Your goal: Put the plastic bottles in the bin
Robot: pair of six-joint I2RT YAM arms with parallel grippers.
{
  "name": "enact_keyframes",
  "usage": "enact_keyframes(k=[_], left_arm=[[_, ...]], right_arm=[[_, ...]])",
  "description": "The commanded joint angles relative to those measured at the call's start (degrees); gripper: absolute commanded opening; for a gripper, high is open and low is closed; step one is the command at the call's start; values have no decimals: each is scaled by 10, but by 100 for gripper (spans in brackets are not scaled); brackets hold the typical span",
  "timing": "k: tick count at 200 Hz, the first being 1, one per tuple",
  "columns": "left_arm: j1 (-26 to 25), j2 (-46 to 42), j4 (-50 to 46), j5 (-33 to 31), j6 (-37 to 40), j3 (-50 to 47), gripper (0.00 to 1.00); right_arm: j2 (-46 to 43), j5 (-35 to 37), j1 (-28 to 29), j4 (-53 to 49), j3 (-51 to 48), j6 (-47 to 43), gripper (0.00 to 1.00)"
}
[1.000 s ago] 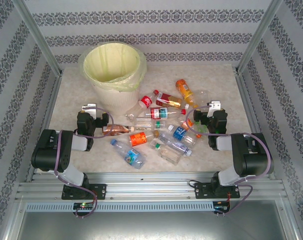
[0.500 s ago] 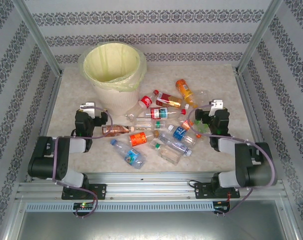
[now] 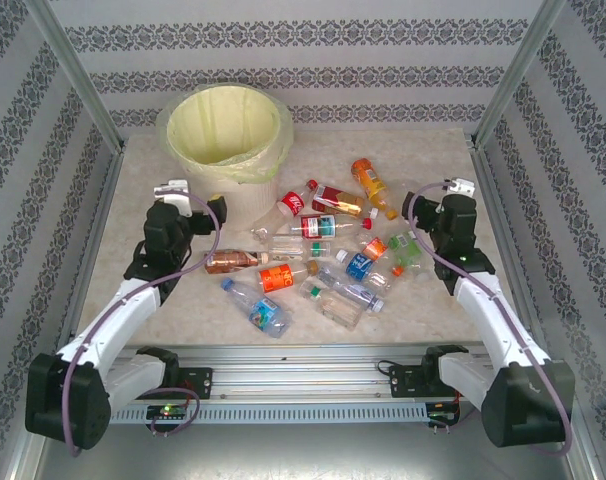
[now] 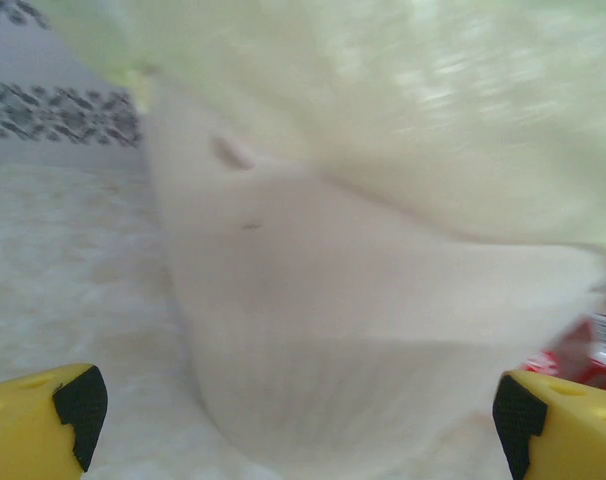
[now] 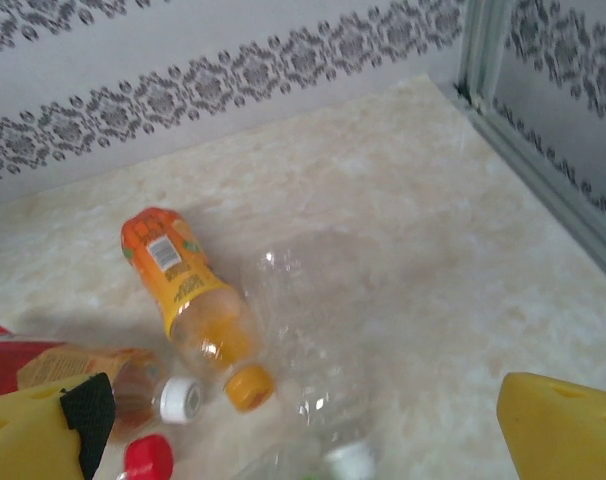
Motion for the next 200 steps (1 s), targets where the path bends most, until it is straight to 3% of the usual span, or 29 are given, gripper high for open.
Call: enact_keyframes(k=[1,44,123,200], left_arm=[[-52,-3,-157,40,-78,53,100],[-138,46,-213,151,-94,150,100],[-188,188,-238,343,-52,330,100],[-253,256,-254,369,29,381,100]], right_arm=[[-9,31,18,-151,28,76,98],[-11,-29,18,-242,40,100,98],[-5,-130,-21,-285,-15,101,90],[54,-139,-34,-292,-24,94,87]])
